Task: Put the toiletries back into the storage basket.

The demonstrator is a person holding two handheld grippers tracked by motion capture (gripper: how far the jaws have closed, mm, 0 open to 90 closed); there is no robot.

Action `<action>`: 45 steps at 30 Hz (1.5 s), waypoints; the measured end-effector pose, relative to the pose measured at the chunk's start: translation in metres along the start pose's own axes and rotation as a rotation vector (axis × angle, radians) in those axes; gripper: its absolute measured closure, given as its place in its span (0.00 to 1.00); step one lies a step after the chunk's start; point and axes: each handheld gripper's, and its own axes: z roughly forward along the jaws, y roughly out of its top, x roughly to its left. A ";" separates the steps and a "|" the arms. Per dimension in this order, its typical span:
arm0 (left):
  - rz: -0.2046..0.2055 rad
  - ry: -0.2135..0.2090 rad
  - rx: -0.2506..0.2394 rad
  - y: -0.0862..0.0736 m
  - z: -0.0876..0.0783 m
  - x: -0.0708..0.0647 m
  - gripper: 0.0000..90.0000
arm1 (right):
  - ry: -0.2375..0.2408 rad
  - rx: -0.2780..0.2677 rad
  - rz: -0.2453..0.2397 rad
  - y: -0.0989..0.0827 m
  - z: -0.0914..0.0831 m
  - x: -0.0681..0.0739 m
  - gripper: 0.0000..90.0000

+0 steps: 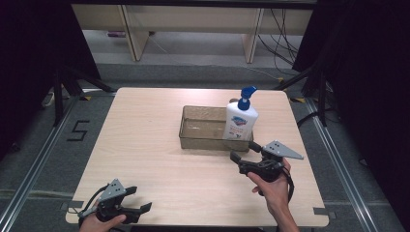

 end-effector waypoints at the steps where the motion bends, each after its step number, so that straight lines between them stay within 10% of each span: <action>1: 0.001 0.000 0.000 0.000 0.000 0.000 0.16 | 0.005 0.007 0.003 -0.002 0.000 0.002 0.17; 45: 0.000 0.002 -0.003 0.000 0.000 0.000 0.16 | 0.042 0.094 0.013 -0.038 -0.006 0.016 0.17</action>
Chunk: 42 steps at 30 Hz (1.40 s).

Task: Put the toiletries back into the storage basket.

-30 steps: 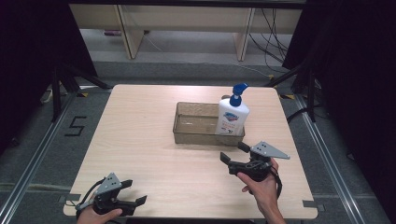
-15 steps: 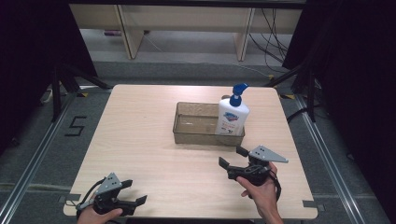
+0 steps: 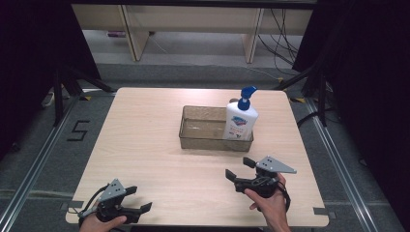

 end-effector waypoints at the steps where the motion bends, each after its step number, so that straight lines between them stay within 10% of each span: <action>1: 0.002 0.000 0.002 0.000 0.000 0.000 0.16 | 0.015 -0.020 -0.027 0.000 0.001 -0.002 0.17; 42: -0.013 0.001 -0.013 0.000 0.001 -0.001 0.16 | 0.023 0.038 -0.025 -0.028 -0.014 0.006 0.17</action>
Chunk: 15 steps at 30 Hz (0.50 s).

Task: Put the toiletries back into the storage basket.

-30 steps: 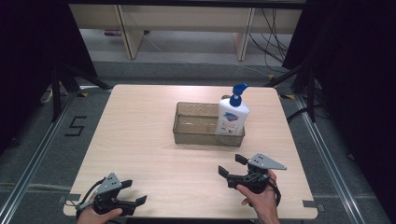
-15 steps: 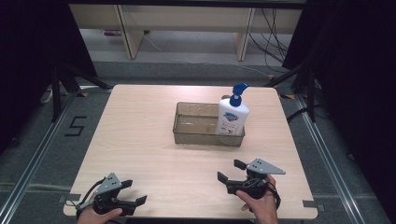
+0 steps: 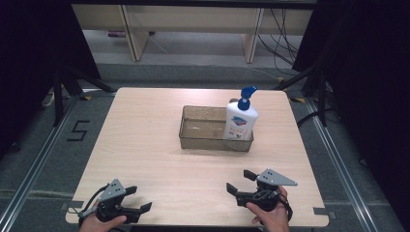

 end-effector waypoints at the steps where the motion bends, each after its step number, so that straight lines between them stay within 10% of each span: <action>1: 0.005 0.001 0.007 0.000 0.000 0.000 0.16 | 0.009 0.008 0.028 -0.001 0.000 0.002 0.17; 15: 0.012 0.000 0.014 0.000 -0.001 0.001 0.16 | 0.016 0.017 0.005 -0.007 -0.005 0.005 0.17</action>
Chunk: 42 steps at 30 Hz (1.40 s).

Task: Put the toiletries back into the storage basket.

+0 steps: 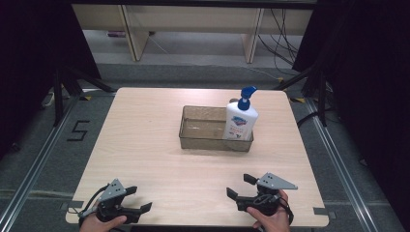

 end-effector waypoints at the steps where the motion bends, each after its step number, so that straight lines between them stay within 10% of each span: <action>1: 0.001 -0.001 0.001 0.000 0.000 0.000 0.16 | 0.010 0.004 0.011 -0.001 -0.001 0.001 0.17; 29: 0.002 0.004 -0.006 0.000 0.001 0.000 0.16 | -0.012 0.043 0.049 -0.012 -0.009 0.010 0.17; 42: 0.004 0.000 0.001 0.000 0.000 0.000 0.16 | -0.011 0.042 -0.008 -0.014 -0.009 0.009 0.17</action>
